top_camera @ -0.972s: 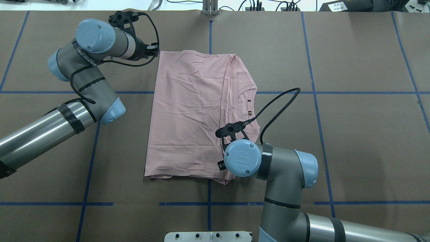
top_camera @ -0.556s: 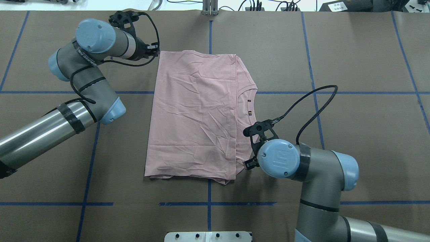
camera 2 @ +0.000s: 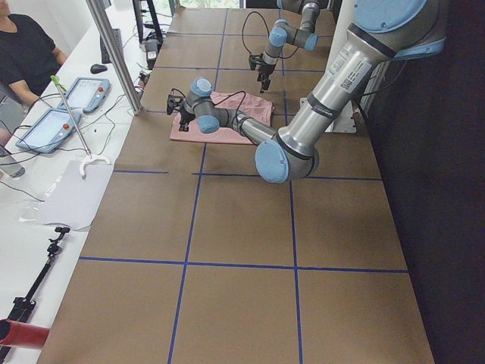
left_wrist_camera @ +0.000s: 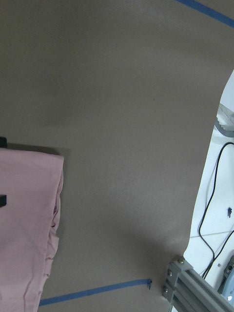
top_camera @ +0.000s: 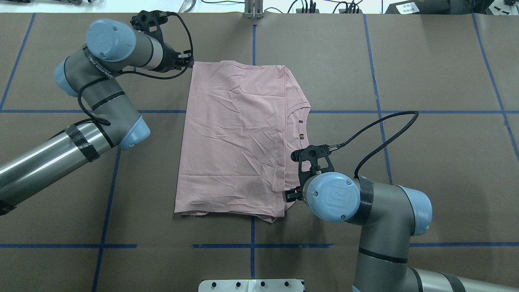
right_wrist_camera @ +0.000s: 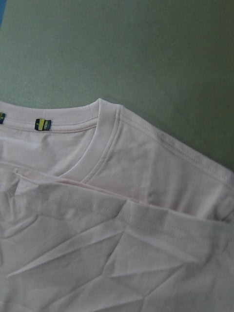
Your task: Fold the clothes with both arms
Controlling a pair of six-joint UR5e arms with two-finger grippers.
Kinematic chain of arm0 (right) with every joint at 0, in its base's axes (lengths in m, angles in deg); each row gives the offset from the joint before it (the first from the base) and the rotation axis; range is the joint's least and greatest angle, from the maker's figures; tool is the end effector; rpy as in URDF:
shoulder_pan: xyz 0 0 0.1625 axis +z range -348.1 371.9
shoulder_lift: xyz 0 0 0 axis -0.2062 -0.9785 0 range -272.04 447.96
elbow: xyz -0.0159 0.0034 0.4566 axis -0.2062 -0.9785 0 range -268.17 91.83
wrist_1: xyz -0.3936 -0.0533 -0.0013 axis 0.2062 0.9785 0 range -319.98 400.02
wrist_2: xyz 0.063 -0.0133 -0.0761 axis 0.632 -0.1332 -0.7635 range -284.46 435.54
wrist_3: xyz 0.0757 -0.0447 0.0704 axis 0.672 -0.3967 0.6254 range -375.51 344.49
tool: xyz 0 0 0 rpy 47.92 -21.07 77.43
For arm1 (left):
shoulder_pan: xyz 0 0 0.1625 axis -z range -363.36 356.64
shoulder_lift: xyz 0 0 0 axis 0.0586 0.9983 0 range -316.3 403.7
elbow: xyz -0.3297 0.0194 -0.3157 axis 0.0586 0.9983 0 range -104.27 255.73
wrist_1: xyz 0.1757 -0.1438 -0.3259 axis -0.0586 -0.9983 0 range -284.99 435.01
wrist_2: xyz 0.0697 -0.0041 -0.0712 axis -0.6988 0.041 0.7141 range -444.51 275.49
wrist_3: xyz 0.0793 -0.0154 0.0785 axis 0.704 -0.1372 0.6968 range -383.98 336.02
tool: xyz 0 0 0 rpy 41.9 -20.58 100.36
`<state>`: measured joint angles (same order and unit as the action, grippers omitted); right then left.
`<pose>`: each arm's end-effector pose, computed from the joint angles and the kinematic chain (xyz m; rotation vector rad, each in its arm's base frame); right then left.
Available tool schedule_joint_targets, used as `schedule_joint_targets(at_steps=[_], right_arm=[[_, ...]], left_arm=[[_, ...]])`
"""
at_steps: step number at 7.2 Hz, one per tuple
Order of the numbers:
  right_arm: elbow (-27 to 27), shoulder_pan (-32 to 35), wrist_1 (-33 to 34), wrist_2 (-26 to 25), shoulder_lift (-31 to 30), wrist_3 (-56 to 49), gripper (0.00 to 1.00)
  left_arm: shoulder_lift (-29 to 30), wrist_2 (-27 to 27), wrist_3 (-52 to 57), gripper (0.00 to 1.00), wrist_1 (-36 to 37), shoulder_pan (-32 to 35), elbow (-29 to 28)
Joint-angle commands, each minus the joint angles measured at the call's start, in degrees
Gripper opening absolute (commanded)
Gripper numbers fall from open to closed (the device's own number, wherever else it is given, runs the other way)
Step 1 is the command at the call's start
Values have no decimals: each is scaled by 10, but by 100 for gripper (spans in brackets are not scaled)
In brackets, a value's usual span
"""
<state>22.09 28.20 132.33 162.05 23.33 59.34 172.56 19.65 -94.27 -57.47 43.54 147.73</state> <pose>-0.5434 -0.3049 0.3213 0.2608 -0.7119 0.0422 0.4549 -0.6407 0.3450 0.4199 1.0435 -0.2871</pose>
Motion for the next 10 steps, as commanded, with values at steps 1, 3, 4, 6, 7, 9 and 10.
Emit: schedule_joint_targets(at_steps=[1, 3, 4, 6, 7, 9, 10], right_arm=[[0, -44, -4, -41, 30, 273, 94], [-2, -71, -4, -85, 31, 445, 84], [-7, -71, -4, -86, 30, 491, 79], [-43, -65, -23, -98, 38, 493, 78], [-65, -65, -54, -99, 38, 495, 79], [-81, -65, -74, -99, 42, 497, 72], [-82, -65, -74, -99, 41, 497, 65]], left_arm=[[-31, 6, 1, 41, -1, 5, 31], [-43, 6, 3, 41, -1, 8, 39], [-42, 6, 1, 41, -1, 8, 40], [-44, 5, -1, 41, 0, 8, 53], [-44, 6, -1, 41, 0, 7, 53], [-44, 5, -1, 41, 0, 7, 53], [-44, 6, -1, 41, 0, 7, 53]])
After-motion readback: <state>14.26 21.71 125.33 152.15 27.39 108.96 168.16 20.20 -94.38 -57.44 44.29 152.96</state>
